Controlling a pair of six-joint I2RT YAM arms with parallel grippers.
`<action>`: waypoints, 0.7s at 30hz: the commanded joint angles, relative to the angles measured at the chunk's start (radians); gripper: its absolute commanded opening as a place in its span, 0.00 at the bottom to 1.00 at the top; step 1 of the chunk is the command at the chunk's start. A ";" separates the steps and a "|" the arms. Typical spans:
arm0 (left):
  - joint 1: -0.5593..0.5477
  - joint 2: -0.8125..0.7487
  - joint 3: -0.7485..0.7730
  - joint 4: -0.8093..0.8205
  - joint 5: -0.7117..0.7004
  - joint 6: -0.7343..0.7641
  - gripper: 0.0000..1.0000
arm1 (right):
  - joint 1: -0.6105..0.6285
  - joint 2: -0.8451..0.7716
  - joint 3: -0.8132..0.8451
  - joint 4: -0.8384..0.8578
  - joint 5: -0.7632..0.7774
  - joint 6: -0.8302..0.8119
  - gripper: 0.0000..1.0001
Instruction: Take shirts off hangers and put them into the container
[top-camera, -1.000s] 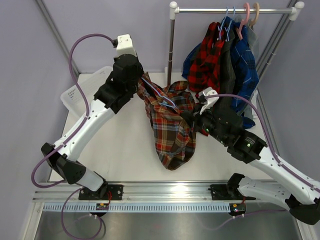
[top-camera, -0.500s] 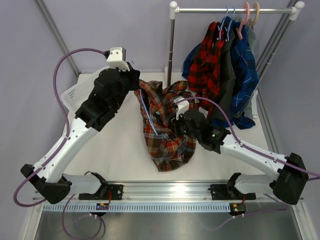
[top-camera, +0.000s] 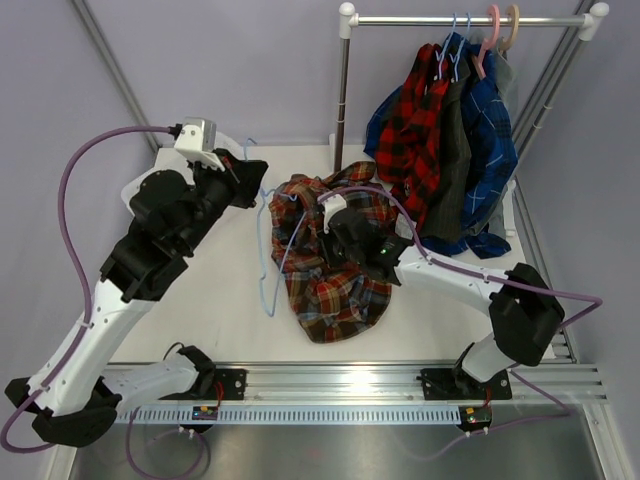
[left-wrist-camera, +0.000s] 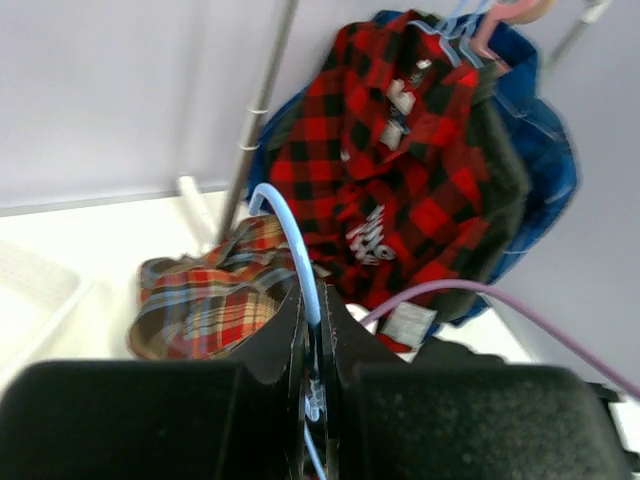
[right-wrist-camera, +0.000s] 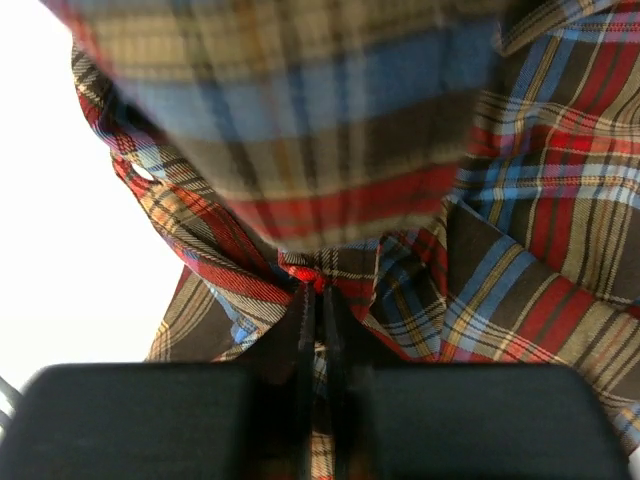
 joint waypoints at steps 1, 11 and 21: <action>-0.001 -0.008 -0.050 0.034 -0.130 0.073 0.00 | 0.006 -0.045 0.054 0.003 0.016 0.011 0.21; -0.011 0.096 0.048 0.034 -0.080 0.084 0.00 | 0.006 -0.400 0.084 -0.218 0.132 -0.110 0.77; -0.024 0.007 0.037 -0.030 -0.163 0.142 0.00 | 0.006 -0.482 0.138 -0.201 -0.053 -0.053 0.77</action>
